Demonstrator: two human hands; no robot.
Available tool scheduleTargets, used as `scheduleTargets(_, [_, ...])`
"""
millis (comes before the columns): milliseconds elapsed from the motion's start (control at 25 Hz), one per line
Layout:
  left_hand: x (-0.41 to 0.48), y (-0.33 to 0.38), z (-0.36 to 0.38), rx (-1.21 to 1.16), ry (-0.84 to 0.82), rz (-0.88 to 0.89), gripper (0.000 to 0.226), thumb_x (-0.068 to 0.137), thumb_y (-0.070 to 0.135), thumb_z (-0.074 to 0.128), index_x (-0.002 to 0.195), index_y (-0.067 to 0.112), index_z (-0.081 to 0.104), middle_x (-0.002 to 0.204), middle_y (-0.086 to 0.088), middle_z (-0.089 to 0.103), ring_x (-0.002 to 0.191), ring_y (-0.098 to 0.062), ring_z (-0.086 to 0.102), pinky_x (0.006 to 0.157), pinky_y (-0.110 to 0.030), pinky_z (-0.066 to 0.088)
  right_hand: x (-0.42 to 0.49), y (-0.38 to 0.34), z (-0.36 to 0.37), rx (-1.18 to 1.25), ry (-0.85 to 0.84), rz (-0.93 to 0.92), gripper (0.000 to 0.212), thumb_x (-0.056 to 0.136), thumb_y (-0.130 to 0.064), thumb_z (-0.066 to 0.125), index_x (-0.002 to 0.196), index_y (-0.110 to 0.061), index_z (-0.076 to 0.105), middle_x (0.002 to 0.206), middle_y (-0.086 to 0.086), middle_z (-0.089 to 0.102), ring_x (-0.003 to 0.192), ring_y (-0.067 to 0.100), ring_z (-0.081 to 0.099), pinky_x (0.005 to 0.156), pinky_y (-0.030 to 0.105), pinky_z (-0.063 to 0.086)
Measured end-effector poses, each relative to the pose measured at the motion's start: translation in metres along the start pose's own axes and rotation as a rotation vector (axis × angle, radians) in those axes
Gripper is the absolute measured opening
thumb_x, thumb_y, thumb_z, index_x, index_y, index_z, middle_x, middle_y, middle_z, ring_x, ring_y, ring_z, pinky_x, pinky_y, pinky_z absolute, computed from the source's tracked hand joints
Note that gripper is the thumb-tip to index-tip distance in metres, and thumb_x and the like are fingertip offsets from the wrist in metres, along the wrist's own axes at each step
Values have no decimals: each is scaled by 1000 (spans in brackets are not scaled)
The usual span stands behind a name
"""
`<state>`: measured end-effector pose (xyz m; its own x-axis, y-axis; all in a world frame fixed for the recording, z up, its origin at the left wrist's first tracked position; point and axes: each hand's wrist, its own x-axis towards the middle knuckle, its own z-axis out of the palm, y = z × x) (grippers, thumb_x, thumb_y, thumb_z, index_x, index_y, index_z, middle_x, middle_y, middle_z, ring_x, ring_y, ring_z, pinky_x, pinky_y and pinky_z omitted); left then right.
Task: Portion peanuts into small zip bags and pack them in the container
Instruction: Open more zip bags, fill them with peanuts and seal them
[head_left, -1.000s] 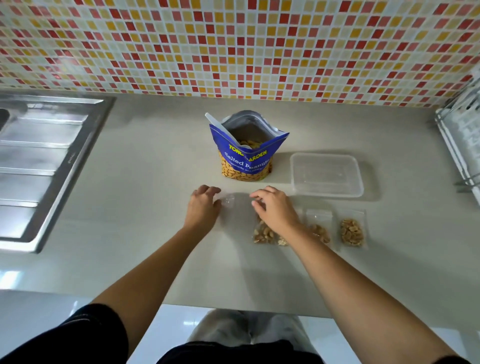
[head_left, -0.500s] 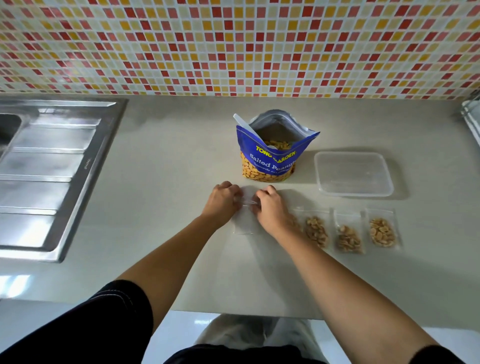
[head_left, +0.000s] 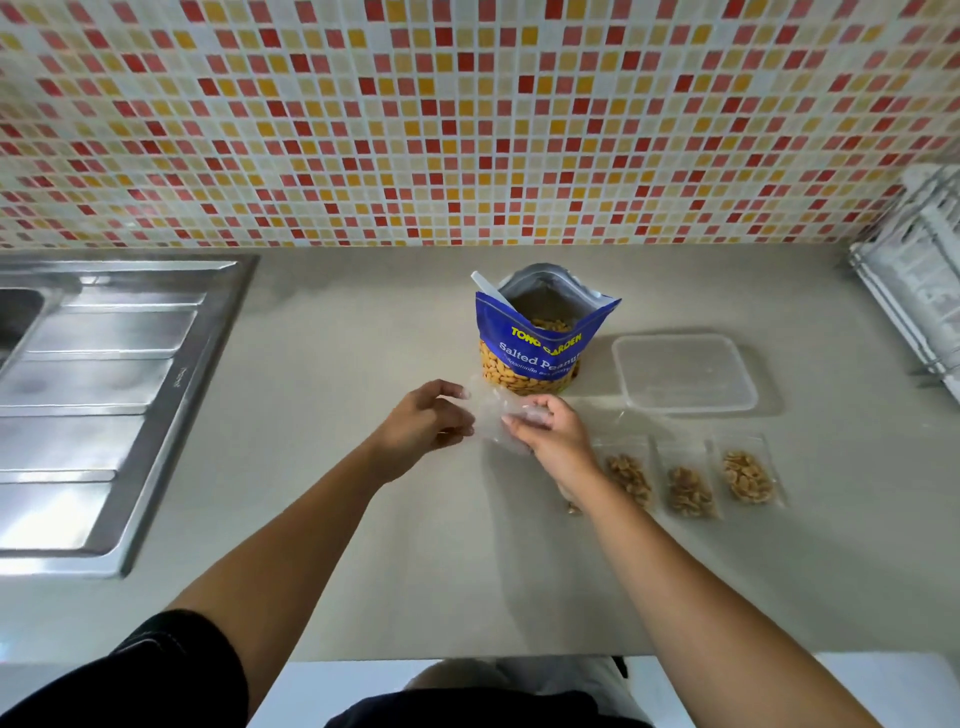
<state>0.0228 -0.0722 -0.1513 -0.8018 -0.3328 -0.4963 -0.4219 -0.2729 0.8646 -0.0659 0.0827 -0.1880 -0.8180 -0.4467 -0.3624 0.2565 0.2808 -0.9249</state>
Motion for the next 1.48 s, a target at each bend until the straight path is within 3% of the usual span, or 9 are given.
scheduleTargets(160, [-7, 9, -1, -163, -30, 24, 22, 97, 21, 46, 96, 8, 63, 85, -5, 63, 75, -16, 61, 74, -23, 52, -1, -12, -5, 22, -61, -64, 29, 75, -10, 76, 93, -21, 55, 83, 7, 66, 58, 1, 58, 55, 15, 44])
scheduleTargets(280, [-7, 7, -1, -172, -26, 51, 13, 94, 7, 50, 93, 7, 63, 87, -7, 63, 70, -10, 65, 71, -17, 55, -2, -16, -11, -18, -69, -104, 28, 75, -11, 75, 93, -23, 57, 91, 7, 68, 72, 11, 61, 67, 23, 47])
scheduleTargets(520, [-12, 13, 5, 13, 33, 143, 16, 86, -4, 57, 90, 10, 64, 78, -8, 63, 59, -4, 63, 61, -15, 54, -9, -22, -27, 48, -26, -135, 24, 79, -13, 73, 95, -23, 59, 92, 0, 66, 79, 11, 62, 69, 22, 49])
scheduleTargets(680, [-13, 17, 6, 173, 98, 227, 19, 85, -7, 56, 83, 10, 65, 76, -13, 62, 63, -16, 61, 65, -21, 56, -14, -24, -33, 156, -28, -100, 20, 85, -8, 65, 101, -18, 58, 88, 7, 68, 76, 15, 66, 56, 19, 47])
scheduleTargets(800, [-14, 16, 9, 148, 102, 220, 19, 86, -6, 54, 81, 8, 65, 73, -12, 60, 64, -21, 58, 68, -24, 56, -18, -25, -33, 157, -34, -111, 19, 90, -7, 58, 102, -21, 57, 92, 6, 68, 72, 5, 66, 54, 14, 46])
scheduleTargets(960, [-16, 17, 13, 153, 101, 243, 15, 87, -4, 55, 79, 6, 64, 68, -9, 60, 60, -21, 54, 67, -24, 54, -22, -24, -33, 178, -26, -129, 28, 87, -10, 63, 108, -27, 55, 101, 4, 63, 83, 12, 61, 59, 14, 44])
scheduleTargets(1080, [-17, 17, 13, 186, 131, 260, 13, 87, -3, 56, 80, 5, 64, 69, -9, 61, 60, -20, 57, 68, -23, 56, -24, -26, -35, 279, 7, -113, 32, 85, -5, 64, 113, -19, 54, 84, 2, 64, 74, 15, 58, 58, 18, 45])
scheduleTargets(1200, [-17, 18, 13, 202, 134, 282, 16, 86, -5, 56, 79, 6, 65, 71, -10, 62, 58, -16, 59, 69, -22, 57, -24, -31, -37, 336, 33, -116, 31, 85, -5, 64, 111, -18, 54, 88, 2, 65, 71, 16, 56, 64, 26, 44])
scheduleTargets(1480, [-19, 24, 13, 177, 112, 281, 15, 86, -6, 56, 80, 4, 66, 75, -12, 64, 58, -11, 62, 71, -21, 58, -27, -41, -42, 412, 148, -109, 21, 85, -5, 63, 98, -21, 58, 81, -1, 63, 64, 8, 54, 57, 19, 44])
